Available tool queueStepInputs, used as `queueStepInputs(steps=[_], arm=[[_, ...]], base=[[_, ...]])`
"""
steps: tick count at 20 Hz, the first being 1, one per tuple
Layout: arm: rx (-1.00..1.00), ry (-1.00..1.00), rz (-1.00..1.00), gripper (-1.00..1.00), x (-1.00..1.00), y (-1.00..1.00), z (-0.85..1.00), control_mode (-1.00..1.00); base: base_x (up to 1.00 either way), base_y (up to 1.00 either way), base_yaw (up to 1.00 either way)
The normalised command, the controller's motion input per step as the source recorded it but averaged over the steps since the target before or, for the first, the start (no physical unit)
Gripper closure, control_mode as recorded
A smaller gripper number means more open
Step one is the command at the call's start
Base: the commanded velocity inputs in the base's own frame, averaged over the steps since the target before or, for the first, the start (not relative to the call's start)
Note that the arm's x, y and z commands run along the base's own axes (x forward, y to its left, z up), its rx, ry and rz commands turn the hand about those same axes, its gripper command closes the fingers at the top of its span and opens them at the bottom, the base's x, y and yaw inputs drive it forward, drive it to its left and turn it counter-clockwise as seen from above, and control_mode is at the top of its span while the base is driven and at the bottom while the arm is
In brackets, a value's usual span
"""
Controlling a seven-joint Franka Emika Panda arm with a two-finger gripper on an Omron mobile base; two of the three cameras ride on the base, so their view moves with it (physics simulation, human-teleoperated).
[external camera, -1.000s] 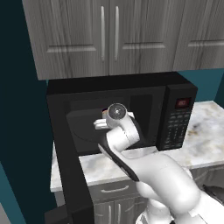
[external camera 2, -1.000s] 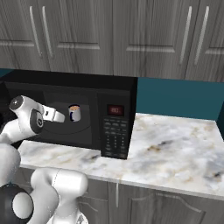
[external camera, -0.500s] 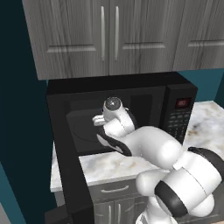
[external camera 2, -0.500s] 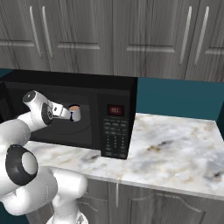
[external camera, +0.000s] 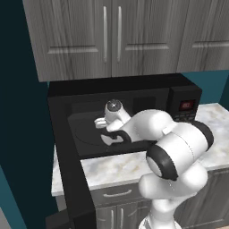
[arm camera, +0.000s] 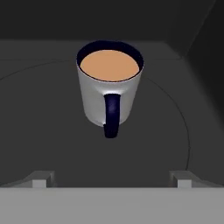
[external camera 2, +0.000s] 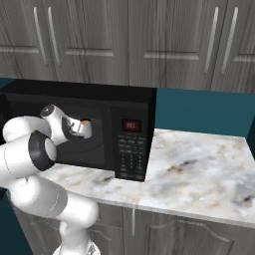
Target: Pick the cup of tea, navigate to the dining table, and place it on the saucer.
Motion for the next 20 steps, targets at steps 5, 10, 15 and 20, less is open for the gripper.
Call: queueStepInputs(steps=[5, 10, 15, 20], arm=[[0.0, 0.02, 0.0, -1.0, 0.53, 0.0, 0.0, -1.0], [0.0, 0.04, 0.0, -1.0, 0.29, 0.01, -0.11, -1.0], [0.0, 0.02, 0.0, -1.0, 0.36, 0.01, -0.07, -1.0], [0.0, 0.0, 0.0, -1.0, 0.33, 0.0, 0.0, -1.0]], base=[[0.0, 0.0, 0.0], [0.0, 0.0, 0.0], [0.0, 0.0, 0.0], [0.0, 0.0, 0.0]])
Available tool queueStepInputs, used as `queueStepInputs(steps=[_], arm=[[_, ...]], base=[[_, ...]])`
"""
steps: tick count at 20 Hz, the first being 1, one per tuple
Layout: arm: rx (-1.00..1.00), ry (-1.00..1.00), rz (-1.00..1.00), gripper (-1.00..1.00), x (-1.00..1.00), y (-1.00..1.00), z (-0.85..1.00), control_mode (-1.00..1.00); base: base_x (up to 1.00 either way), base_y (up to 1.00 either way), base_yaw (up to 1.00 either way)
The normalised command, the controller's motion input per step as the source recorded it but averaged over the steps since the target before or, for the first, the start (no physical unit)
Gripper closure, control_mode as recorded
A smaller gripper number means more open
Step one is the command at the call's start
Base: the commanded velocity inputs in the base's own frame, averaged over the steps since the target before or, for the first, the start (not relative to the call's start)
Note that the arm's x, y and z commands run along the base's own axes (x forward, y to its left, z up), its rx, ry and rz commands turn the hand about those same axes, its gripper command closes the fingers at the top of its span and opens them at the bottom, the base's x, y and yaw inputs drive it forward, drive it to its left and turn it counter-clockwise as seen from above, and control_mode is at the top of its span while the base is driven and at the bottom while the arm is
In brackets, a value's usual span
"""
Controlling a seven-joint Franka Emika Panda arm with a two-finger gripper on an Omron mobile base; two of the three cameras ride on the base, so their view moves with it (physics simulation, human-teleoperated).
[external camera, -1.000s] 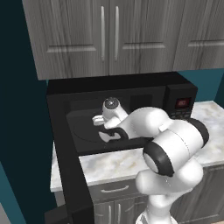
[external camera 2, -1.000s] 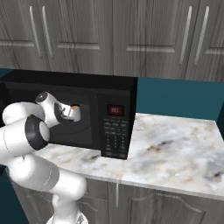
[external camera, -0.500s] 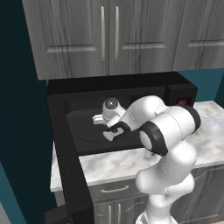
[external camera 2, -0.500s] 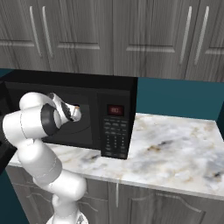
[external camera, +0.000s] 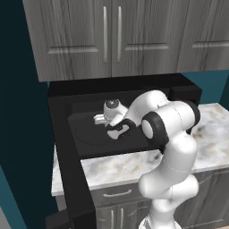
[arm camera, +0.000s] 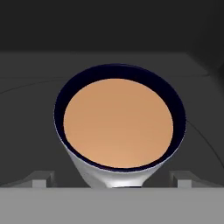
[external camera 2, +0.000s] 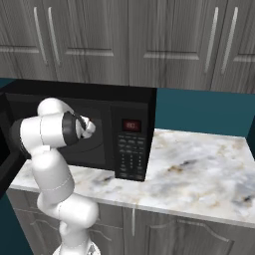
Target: Pick the cup of tea, navigate to the dining table, and place it on the saucer.
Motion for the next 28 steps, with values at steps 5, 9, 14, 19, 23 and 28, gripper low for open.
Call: queueStepInputs(steps=[5, 9, 14, 19, 23, 28], arm=[[0.0, 0.01, 0.0, -1.0, 0.22, 0.02, -0.03, -1.0], [0.0, 0.02, 0.0, -1.0, 0.0, 0.01, -0.02, -1.0], [0.0, 0.04, 0.0, -1.0, 0.0, 0.0, 0.0, -1.0], [0.0, 0.03, 0.0, 1.0, 0.02, 0.0, -0.02, -1.0], [0.0, 0.04, 0.0, 1.0, 0.0, 0.0, -0.08, -1.0], [0.0, 0.04, 0.0, 1.0, 0.0, 0.09, -0.26, -1.0]], base=[[0.0, 0.0, 0.0], [0.0, 0.0, 0.0], [0.0, 0.0, 0.0], [0.0, 0.0, 0.0], [0.0, 0.0, 0.0], [0.0, 0.0, 0.0]])
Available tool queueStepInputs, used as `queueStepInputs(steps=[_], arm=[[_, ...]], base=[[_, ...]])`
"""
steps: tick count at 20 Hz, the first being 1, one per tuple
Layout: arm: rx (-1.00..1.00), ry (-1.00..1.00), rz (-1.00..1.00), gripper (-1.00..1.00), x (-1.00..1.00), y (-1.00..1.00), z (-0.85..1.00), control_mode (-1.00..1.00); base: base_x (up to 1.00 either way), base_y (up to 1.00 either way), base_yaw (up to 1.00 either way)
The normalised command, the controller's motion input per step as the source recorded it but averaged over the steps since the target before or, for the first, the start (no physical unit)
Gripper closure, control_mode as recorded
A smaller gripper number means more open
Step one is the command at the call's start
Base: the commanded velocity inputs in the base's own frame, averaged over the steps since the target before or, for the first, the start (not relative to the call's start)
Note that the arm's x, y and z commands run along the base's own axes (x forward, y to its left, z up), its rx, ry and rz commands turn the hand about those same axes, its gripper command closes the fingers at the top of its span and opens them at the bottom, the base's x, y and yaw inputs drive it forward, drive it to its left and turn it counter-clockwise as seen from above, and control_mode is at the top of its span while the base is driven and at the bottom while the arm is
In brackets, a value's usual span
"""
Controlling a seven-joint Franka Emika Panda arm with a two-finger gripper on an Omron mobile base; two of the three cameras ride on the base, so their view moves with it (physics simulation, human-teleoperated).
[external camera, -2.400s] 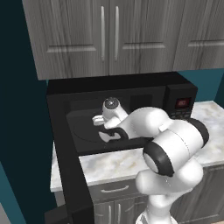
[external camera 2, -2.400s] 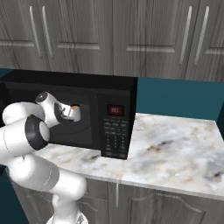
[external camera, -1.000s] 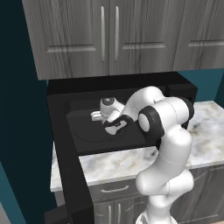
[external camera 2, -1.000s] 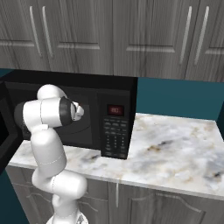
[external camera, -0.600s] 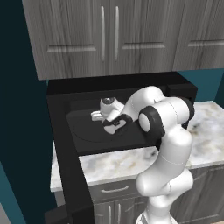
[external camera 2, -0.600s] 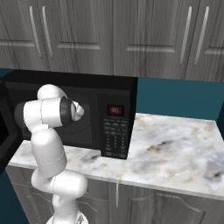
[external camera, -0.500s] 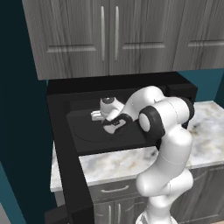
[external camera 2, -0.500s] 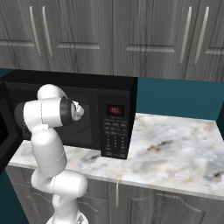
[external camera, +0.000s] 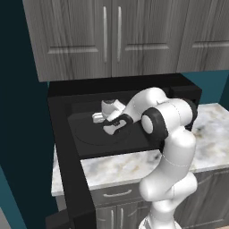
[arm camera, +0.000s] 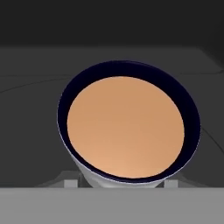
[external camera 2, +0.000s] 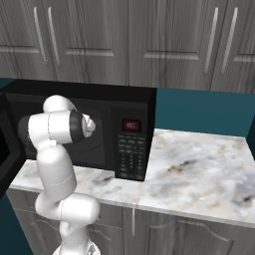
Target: Pick the cup of tea, navigate to the dining table, and place it on the saucer.
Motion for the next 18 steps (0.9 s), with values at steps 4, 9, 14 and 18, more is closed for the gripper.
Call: queueStepInputs(steps=[4, 9, 14, 18], arm=[[0.0, 0.03, 0.0, 1.0, 0.0, 0.12, -0.29, -1.0], [0.0, 0.0, 0.0, 1.0, -0.1, 0.14, -0.22, -1.0], [0.0, 0.0, 0.0, 1.0, -0.31, 0.04, -0.24, -1.0], [0.0, 0.0, 0.0, 1.0, -0.72, 0.14, -0.37, -1.0]], base=[[0.0, 0.0, 0.0], [0.0, 0.0, 0.0], [0.0, 0.0, 0.0], [0.0, 0.0, 0.0]])
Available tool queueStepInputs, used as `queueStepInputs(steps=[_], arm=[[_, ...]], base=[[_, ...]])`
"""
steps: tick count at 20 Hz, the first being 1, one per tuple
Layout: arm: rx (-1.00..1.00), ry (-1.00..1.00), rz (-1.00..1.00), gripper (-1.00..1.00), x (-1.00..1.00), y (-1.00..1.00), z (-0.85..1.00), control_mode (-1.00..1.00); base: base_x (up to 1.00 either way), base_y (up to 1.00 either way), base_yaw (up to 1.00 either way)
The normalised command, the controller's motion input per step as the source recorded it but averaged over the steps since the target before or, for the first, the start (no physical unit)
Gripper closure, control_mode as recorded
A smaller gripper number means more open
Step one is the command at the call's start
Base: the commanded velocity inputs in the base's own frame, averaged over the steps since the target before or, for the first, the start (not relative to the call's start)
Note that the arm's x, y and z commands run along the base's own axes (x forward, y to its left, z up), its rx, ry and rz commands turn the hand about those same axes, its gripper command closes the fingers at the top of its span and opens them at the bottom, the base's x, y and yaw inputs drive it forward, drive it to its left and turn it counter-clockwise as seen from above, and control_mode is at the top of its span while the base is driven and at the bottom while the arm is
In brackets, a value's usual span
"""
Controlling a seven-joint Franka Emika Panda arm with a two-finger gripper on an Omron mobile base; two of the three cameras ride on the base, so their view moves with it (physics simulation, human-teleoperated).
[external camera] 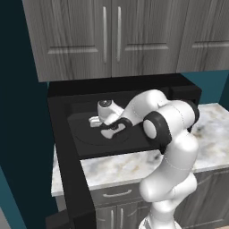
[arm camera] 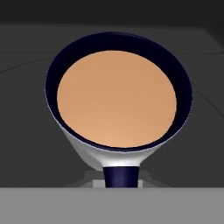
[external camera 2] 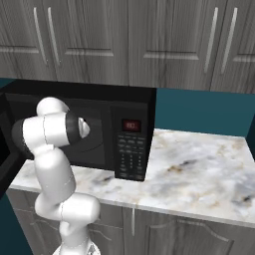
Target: Pick the cup of tea, navigate to the dining table, and place it on the saucer.
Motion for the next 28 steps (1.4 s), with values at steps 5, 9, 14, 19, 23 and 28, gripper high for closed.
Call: queueStepInputs(steps=[5, 9, 14, 19, 23, 28], arm=[[0.0, -0.01, 0.0, 1.0, -0.74, 0.18, -0.2, -1.0], [0.0, -0.03, 0.0, 1.0, -0.96, 0.16, 0.0, -1.0], [0.0, -0.03, 0.0, 1.0, -1.0, 0.12, 0.06, -1.0], [0.01, 0.0, 0.0, 1.0, -1.0, 0.0, 0.56, -1.0], [0.02, 0.04, 0.03, 1.0, -1.0, -0.02, 0.91, -1.0], [0.0, 0.05, 0.11, 1.0, -1.0, -0.19, 1.0, -1.0]], base=[[0.0, 0.0, 0.0], [0.0, 0.0, 0.0], [0.0, 0.0, 0.0], [0.0, 0.0, 0.0], [0.0, 0.0, 0.0], [0.0, 0.0, 0.0]])
